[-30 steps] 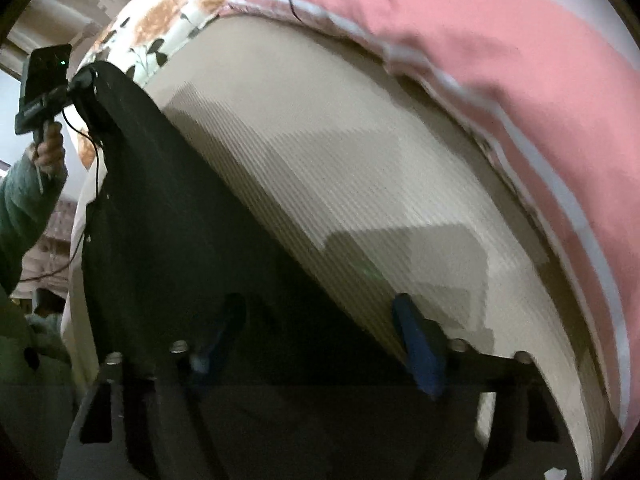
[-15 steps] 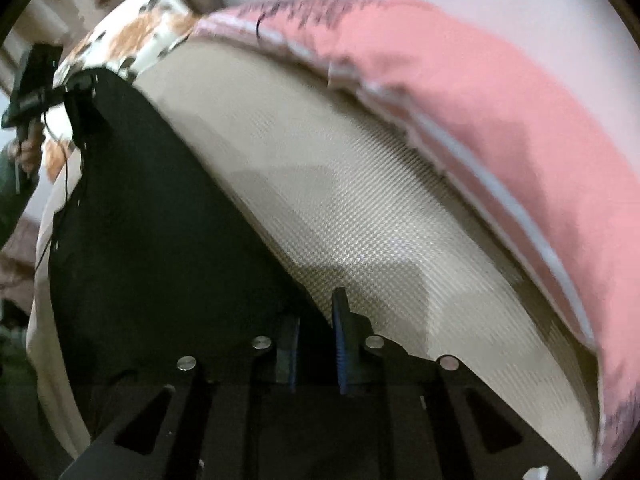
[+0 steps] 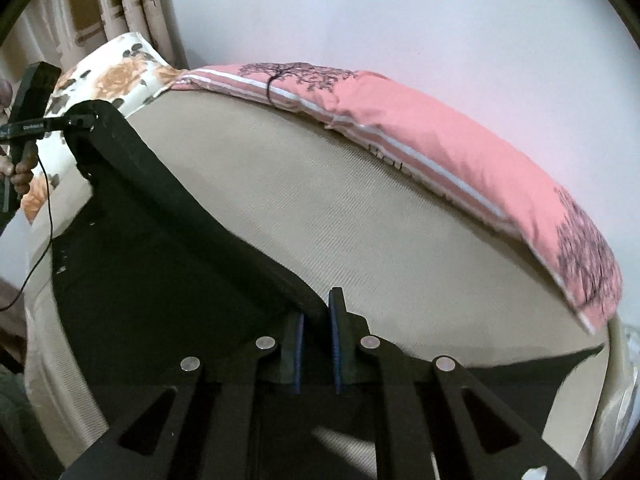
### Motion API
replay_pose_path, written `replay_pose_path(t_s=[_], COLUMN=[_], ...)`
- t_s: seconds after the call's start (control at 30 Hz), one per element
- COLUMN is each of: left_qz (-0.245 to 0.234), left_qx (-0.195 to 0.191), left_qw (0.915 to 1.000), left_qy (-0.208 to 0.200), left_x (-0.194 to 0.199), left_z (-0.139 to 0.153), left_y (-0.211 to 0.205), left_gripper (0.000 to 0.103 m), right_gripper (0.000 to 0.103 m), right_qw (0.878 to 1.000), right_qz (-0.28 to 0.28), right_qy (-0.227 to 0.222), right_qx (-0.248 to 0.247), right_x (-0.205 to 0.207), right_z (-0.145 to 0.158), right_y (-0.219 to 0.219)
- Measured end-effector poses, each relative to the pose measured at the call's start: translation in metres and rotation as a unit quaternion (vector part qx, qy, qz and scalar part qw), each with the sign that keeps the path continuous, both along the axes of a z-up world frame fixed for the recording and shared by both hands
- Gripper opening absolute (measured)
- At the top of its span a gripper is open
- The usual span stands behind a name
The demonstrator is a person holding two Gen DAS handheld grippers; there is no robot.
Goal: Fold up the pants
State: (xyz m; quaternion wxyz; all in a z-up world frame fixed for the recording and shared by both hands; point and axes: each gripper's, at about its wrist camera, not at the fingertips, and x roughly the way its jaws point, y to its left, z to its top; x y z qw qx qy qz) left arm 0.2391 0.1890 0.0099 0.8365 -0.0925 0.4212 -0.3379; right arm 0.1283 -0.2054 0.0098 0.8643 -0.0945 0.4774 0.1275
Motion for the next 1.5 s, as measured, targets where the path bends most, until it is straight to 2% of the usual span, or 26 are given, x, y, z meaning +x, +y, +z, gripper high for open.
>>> replay_pose_path(t_s=[0.17,0.3,0.37,0.57,0.7,0.77,0.8,0.83,0.87,0.97,1.0,1.07,1.13,1.27,1.33,1.37,1.43,1.47,1.5], left_qz=[-0.028,-0.037,-0.040,-0.027,-0.012,0.002,0.012,0.023,0.029,0.041,0.045,0.049,0.050,0.069,0.100,0.123,0.161,0.183,0.195], left_qx=[0.017,0.031,0.038,0.096,0.150,0.178,0.196,0.218,0.233,0.264,0.271,0.283,0.290,0.295,0.265,0.238,0.155,0.111,0.083], left_qw=[0.9995,0.9984,0.9976,0.9918,0.9849,0.9811,0.9781,0.9737,0.9704,0.9628,0.9610,0.9576,0.9554,0.9528,0.9583,0.9622,0.9714,0.9722,0.9717], left_qy=[0.002,0.029,0.042,0.080,0.086,0.076,0.070,0.062,0.056,0.039,0.035,0.026,0.020,0.022,0.034,0.047,0.080,0.095,0.104], left_x=[-0.049,-0.083,-0.096,-0.121,-0.130,-0.134,-0.136,-0.138,-0.139,-0.144,-0.147,-0.152,-0.160,-0.171,-0.174,-0.177,-0.182,-0.186,-0.190], left_z=[-0.007,-0.030,-0.042,-0.083,-0.096,-0.096,-0.095,-0.094,-0.093,-0.089,-0.086,-0.081,-0.078,-0.072,-0.069,-0.066,-0.060,-0.058,-0.058], left_y=[0.007,0.015,0.016,0.020,0.012,0.008,0.006,0.005,0.004,0.005,0.005,0.007,0.011,0.025,0.037,0.045,0.060,0.066,0.067], left_gripper=[0.010,0.012,0.014,0.023,0.032,0.050,0.055,0.067,0.072,0.076,0.077,0.080,0.081,0.081,0.081,0.081,0.081,0.081,0.081], right_gripper=[0.009,0.009,0.009,0.009,0.009,0.014,0.015,0.019,0.025,0.038,0.040,0.052,0.057,0.058,0.058,0.058,0.058,0.058,0.058], right_qw=[1.000,0.998,0.998,0.994,0.993,0.993,0.993,0.993,0.993,0.993,0.993,0.994,0.994,0.989,0.984,0.981,0.972,0.966,0.959], right_qz=[-0.011,-0.012,-0.011,-0.014,-0.019,-0.022,-0.025,-0.028,-0.032,-0.046,-0.051,-0.059,-0.072,-0.106,-0.122,-0.134,-0.158,-0.172,-0.189], right_qy=[0.023,0.050,0.062,0.100,0.120,0.118,0.116,0.114,0.114,0.110,0.106,0.092,0.072,0.054,0.055,0.057,0.062,0.069,0.075], right_qx=[0.015,0.035,0.030,0.033,0.015,0.007,0.009,0.010,0.016,0.019,0.021,0.024,0.045,0.091,0.116,0.129,0.163,0.180,0.199], right_x=[-0.058,-0.102,-0.119,-0.133,-0.133,-0.133,-0.132,-0.132,-0.132,-0.135,-0.138,-0.145,-0.155,-0.174,-0.181,-0.183,-0.189,-0.190,-0.192], right_z=[-0.009,-0.028,-0.040,-0.081,-0.106,-0.111,-0.112,-0.111,-0.111,-0.105,-0.101,-0.091,-0.076,-0.058,-0.056,-0.056,-0.060,-0.064,-0.069], right_y=[0.007,0.015,0.020,0.030,0.039,0.042,0.043,0.044,0.044,0.045,0.045,0.043,0.036,0.015,0.006,0.000,-0.008,-0.012,-0.018])
